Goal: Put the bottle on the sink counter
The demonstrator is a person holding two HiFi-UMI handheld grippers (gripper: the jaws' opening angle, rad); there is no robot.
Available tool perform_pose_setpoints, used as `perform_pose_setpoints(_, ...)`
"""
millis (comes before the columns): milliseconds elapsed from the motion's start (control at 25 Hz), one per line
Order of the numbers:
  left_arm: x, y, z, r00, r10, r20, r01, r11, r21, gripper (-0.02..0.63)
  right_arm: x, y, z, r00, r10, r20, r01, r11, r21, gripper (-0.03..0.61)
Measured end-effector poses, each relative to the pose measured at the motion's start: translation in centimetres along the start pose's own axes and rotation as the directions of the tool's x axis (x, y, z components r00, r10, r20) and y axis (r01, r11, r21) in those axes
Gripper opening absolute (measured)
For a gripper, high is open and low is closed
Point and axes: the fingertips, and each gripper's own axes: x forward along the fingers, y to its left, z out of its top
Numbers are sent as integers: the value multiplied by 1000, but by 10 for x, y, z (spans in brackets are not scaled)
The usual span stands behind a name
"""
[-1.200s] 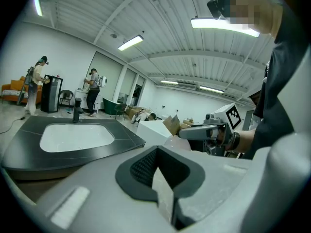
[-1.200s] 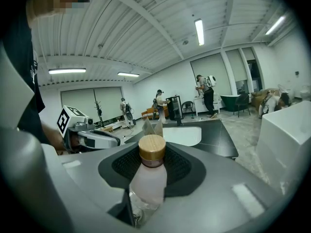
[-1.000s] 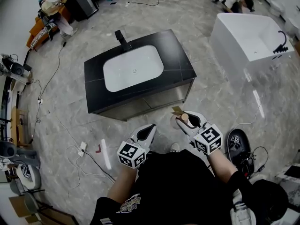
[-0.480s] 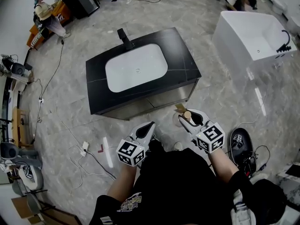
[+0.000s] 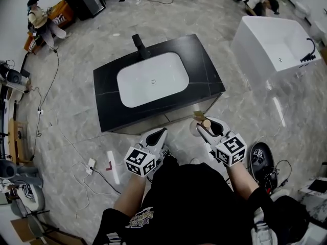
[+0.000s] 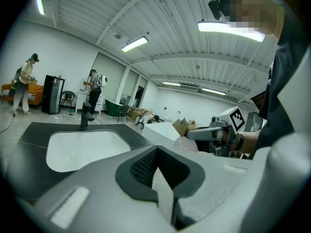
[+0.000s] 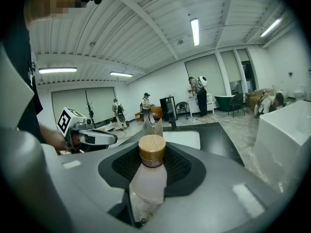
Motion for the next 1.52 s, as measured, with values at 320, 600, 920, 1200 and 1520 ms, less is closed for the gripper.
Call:
perform_pose_setpoints(320,-3,48,10,1000,-13,-11,13,1000,-8,0,47,4,17,1000,-5,-7,5,1000,7,164)
perform_pose_setpoints(600,-12,91,18,1000,-3,-14,3,1000,-21,0,88,10,25,1000,-5,-17,5,1000,21,163)
perform_pose_setpoints(920,-29,139,18,1000,22,-10,-23,999,-41,0,129,21,35,1000,-9,-11,9,1000,22,163)
perform_pose_setpoints(1200,-40,167,23,1000,19,1,-18,999,-40,0,155,26,43,1000,-25,-7,26,999,23,163)
perform_pose_setpoints(1520,-60,188,24,999,30,20,-29,999,-37,0,177,46,47,1000,-13,-2,13,1000,19,164)
